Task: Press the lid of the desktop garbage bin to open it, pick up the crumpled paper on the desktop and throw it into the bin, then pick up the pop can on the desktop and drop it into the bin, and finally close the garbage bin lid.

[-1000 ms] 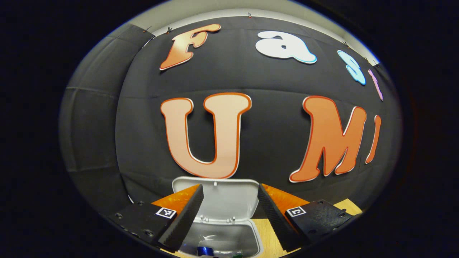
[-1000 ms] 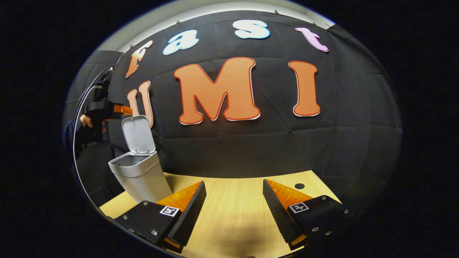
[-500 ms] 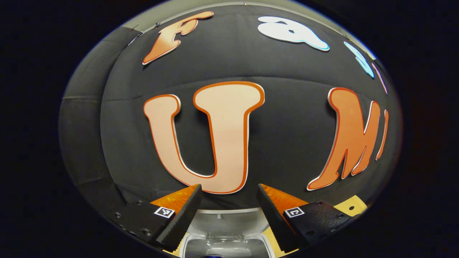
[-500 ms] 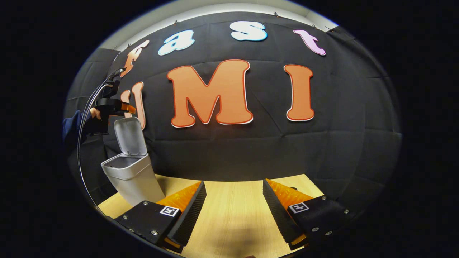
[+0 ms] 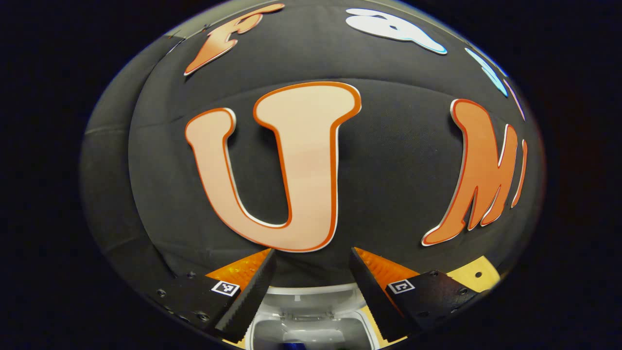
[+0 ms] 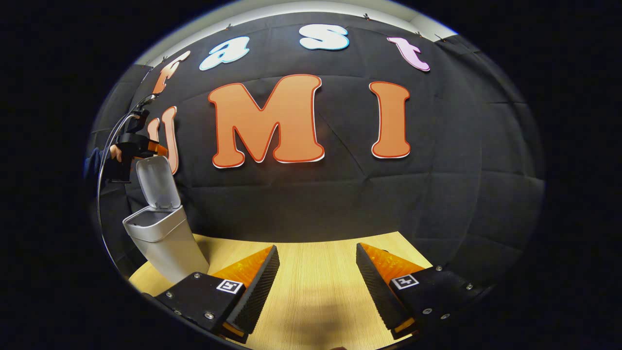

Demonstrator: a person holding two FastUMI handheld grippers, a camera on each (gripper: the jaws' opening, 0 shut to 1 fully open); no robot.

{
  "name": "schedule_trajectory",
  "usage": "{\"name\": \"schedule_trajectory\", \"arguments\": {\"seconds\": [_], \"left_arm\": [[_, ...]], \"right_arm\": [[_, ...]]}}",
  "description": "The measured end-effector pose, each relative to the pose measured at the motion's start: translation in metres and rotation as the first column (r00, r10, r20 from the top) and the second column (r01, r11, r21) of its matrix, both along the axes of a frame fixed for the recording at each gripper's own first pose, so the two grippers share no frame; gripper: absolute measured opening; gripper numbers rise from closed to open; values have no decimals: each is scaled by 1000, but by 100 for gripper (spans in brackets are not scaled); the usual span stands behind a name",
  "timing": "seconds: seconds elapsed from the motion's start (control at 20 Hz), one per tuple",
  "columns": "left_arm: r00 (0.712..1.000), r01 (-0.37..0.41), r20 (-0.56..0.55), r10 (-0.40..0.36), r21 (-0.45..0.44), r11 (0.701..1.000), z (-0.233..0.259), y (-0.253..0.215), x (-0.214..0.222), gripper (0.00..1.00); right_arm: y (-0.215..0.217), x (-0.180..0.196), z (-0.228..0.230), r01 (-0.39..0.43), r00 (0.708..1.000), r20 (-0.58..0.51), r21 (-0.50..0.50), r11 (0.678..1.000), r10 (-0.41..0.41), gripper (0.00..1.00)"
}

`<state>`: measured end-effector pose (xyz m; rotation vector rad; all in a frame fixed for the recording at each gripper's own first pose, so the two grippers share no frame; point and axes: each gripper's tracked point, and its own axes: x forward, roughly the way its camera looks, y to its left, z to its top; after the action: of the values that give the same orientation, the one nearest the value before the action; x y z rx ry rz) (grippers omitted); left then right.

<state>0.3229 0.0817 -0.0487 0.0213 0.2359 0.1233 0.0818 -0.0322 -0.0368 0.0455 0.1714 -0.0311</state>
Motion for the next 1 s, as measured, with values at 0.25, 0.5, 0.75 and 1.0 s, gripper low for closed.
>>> {"name": "schedule_trajectory", "arguments": {"seconds": [0.25, 0.5, 0.75, 1.0], "left_arm": [[996, -17, -89, 15, -30, 999, -38, -11, -60, 98], [982, -49, -185, 32, -92, 995, -110, -10, -100, 98], [975, -61, -220, 46, -66, 996, -169, -15, -121, 97], [984, -81, -162, 74, -37, 996, -185, -17, -136, 96]], "right_arm": [[1, 0, -6, 2, 1000, -10, -3, 1000, -2, 95], [4, 1, -13, 7, 1000, -30, -5, 1000, -7, 95], [1, 1, -16, 19, 999, -35, -13, 1000, -19, 95], [5, 3, -19, 11, 999, -42, -14, 1000, -12, 95]]}}
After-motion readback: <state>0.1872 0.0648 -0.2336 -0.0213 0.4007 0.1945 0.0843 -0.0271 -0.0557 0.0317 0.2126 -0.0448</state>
